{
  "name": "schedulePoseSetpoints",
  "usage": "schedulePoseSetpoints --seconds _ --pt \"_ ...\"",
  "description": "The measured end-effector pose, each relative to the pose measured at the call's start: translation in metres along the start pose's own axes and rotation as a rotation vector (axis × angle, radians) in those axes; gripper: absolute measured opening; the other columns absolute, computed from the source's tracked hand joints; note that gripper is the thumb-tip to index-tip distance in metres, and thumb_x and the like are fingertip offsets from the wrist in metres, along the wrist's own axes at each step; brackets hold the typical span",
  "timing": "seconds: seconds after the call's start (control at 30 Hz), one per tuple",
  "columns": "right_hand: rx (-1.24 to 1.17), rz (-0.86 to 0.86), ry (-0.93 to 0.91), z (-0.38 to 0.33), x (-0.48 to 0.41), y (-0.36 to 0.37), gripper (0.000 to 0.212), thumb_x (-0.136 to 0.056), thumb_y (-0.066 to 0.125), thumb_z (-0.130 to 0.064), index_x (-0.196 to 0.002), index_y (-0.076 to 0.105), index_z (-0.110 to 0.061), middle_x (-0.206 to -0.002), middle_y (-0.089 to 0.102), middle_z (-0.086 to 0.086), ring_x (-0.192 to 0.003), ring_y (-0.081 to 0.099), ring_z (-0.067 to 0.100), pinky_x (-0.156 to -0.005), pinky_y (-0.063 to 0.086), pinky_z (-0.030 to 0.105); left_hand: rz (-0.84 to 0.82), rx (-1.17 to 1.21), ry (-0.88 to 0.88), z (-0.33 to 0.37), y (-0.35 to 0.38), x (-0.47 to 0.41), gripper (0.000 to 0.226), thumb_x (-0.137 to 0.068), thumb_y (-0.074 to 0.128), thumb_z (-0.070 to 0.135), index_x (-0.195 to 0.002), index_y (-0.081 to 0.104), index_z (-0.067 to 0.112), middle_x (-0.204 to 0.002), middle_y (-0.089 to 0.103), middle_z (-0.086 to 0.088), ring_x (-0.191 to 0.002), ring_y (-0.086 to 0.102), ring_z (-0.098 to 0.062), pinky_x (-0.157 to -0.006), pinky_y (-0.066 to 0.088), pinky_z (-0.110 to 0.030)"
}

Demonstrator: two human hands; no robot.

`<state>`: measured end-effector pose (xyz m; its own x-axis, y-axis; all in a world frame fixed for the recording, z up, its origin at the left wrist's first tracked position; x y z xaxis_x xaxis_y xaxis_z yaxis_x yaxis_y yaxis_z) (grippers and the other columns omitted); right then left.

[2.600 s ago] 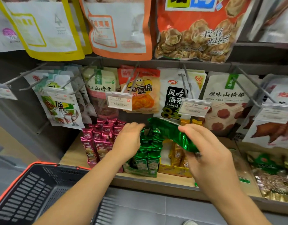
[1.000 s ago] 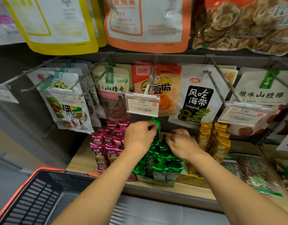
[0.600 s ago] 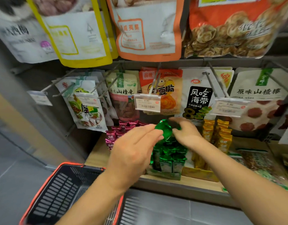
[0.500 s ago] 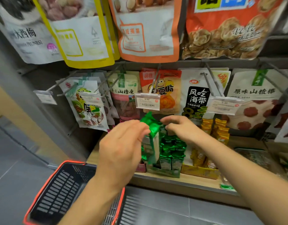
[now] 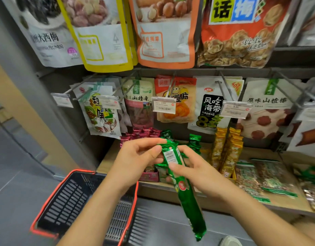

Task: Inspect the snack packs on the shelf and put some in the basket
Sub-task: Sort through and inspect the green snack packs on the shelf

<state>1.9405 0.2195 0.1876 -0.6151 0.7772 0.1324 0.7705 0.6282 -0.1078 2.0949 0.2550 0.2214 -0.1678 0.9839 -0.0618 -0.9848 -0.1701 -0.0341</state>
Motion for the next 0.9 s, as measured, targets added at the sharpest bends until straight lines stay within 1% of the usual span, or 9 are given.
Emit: schedulePoseSetpoints --seconds 0.07,0.2,0.3,0.43,0.53,0.6,0.67,0.77,0.9 --pt "-0.106 -0.094 0.047 -0.001 -0.001 -0.002 0.027 -0.096 0.056 -0.012 -0.121 0.056 -0.024 -0.104 0.071 0.013 -0.089 0.071 0.032 -0.084 0.058 0.041 -0.007 -0.107 0.060 0.001 -0.007 0.000 0.020 -0.086 0.067 0.008 -0.092 0.078 0.023 -0.091 0.076 -0.001 -0.079 0.068 -0.012 -0.067 0.052 -0.019" --pt "-0.146 -0.167 0.054 -0.004 -0.003 0.002 0.027 -0.094 0.046 -0.014 -0.118 0.057 -0.016 -0.084 0.066 0.014 -0.067 0.063 0.024 -0.065 0.054 0.031 0.059 -0.205 0.183 0.007 -0.015 -0.003 0.011 -0.070 0.073 0.026 -0.078 0.080 0.025 -0.084 0.065 0.010 -0.078 0.059 -0.005 -0.069 0.045 -0.018" --pt "0.002 -0.196 0.080 -0.002 -0.008 0.006 0.037 -0.080 0.043 -0.024 -0.113 0.056 -0.012 -0.073 0.067 0.008 -0.059 0.060 0.021 -0.059 0.050 0.030 0.061 -0.293 0.237 0.006 -0.019 -0.005 0.011 -0.082 0.072 0.016 -0.075 0.076 0.023 -0.082 0.072 0.007 -0.081 0.064 -0.009 -0.076 0.047 -0.025" --pt "-0.105 -0.341 0.162 0.006 -0.012 0.012 0.043 -0.084 0.043 -0.033 -0.112 0.052 0.000 -0.067 0.065 0.013 -0.048 0.055 0.022 -0.054 0.046 0.029 0.111 -0.506 0.329 0.004 -0.008 -0.001 0.020 -0.090 0.053 0.027 -0.071 0.058 0.032 -0.066 0.058 0.016 -0.064 0.050 0.000 -0.061 0.038 -0.018" --pt "-0.203 -0.353 0.108 0.005 -0.004 0.012 0.053 -0.083 0.055 -0.060 -0.106 0.059 -0.011 -0.081 0.067 0.016 -0.053 0.061 0.022 -0.053 0.050 0.027 0.147 -0.609 0.432 0.005 0.003 -0.001 0.020 -0.095 0.046 0.027 -0.076 0.051 0.027 -0.062 0.049 0.011 -0.061 0.045 -0.002 -0.058 0.033 -0.021" --pt "-0.112 -0.339 0.033 0.003 0.001 0.014 0.038 -0.085 0.057 -0.064 -0.114 0.060 -0.039 -0.093 0.069 0.009 -0.062 0.065 0.022 -0.058 0.056 0.031 0.179 -0.655 0.456 0.004 0.003 -0.002 0.021 -0.096 0.044 0.028 -0.079 0.053 0.021 -0.062 0.050 0.007 -0.060 0.045 -0.007 -0.057 0.034 -0.027" --pt "-0.018 -0.282 -0.018 0.002 0.003 0.014 0.026 -0.087 0.055 -0.060 -0.113 0.055 -0.059 -0.097 0.069 -0.002 -0.072 0.067 0.019 -0.070 0.059 0.036 0.193 -0.627 0.404 0.002 0.000 -0.005 0.023 -0.097 0.047 0.027 -0.077 0.054 0.022 -0.063 0.053 0.004 -0.060 0.047 -0.008 -0.059 0.037 -0.032" --pt "0.082 -0.184 -0.098 -0.002 0.003 0.011 0.038 -0.092 0.048 -0.047 -0.129 0.052 -0.040 -0.092 0.066 -0.013 -0.074 0.065 0.012 -0.072 0.058 0.038 0.170 -0.390 0.237 -0.002 -0.005 -0.010 0.019 -0.096 0.058 0.025 -0.078 0.063 0.025 -0.063 0.060 0.011 -0.059 0.051 0.001 -0.057 0.041 -0.024" --pt "0.023 -0.183 -0.098 -0.008 0.005 0.009 0.028 -0.092 0.047 -0.043 -0.105 0.061 -0.023 -0.077 0.063 -0.009 -0.065 0.062 0.011 -0.055 0.052 0.028 -0.108 0.016 0.007 -0.011 -0.007 -0.009 0.037 -0.084 0.063 0.056 -0.087 0.075 0.021 -0.058 0.060 0.007 -0.039 0.041 -0.002 -0.036 0.031 -0.015"
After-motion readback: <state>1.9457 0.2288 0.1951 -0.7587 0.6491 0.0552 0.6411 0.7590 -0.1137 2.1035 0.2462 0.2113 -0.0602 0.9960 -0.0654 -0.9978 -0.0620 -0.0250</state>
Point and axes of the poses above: each hand's wrist, its own x-axis away from the middle knuckle, its own y-axis out of the palm, z = x × y, the point moved 4 cm from there along -x, towards the middle knuckle
